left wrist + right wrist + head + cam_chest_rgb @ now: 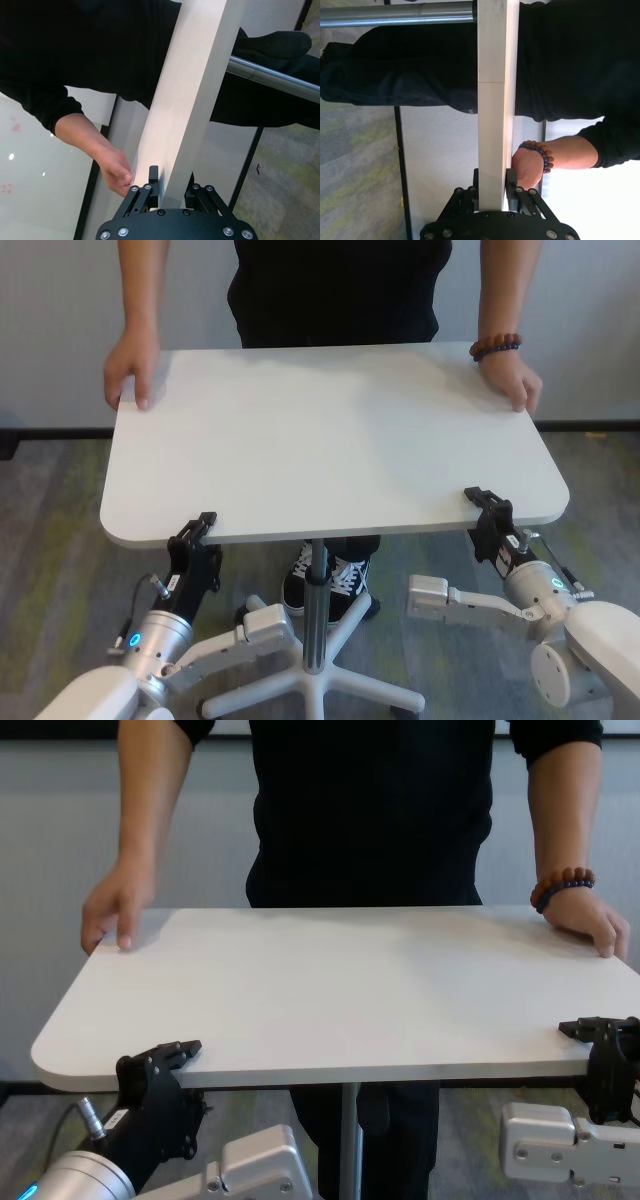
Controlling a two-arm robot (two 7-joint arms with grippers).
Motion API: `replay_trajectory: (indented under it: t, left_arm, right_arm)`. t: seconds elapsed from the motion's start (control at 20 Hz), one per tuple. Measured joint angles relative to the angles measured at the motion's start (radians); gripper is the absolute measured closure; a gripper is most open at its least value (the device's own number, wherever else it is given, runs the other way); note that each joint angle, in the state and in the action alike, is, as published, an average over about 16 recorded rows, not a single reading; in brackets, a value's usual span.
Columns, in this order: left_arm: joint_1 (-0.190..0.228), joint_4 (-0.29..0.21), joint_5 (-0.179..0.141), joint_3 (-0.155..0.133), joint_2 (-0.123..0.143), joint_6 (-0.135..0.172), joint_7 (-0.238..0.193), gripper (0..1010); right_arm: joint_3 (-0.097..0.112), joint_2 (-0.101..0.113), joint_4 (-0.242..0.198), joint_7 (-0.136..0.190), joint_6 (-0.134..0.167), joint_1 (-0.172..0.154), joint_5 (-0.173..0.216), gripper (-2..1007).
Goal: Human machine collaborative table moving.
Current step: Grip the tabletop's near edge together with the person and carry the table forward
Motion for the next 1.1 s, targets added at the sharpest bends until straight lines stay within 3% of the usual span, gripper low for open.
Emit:
replay_trajectory:
  t: [1.1]
  left_arm:
    - [0.003, -0.004, -0.001, -0.002, 0.002, 0.001, 0.0, 716]
  right_arm:
    - [-0.05, -0.034, 0.166, -0.052, -0.048, 0.089, 0.043, 751]
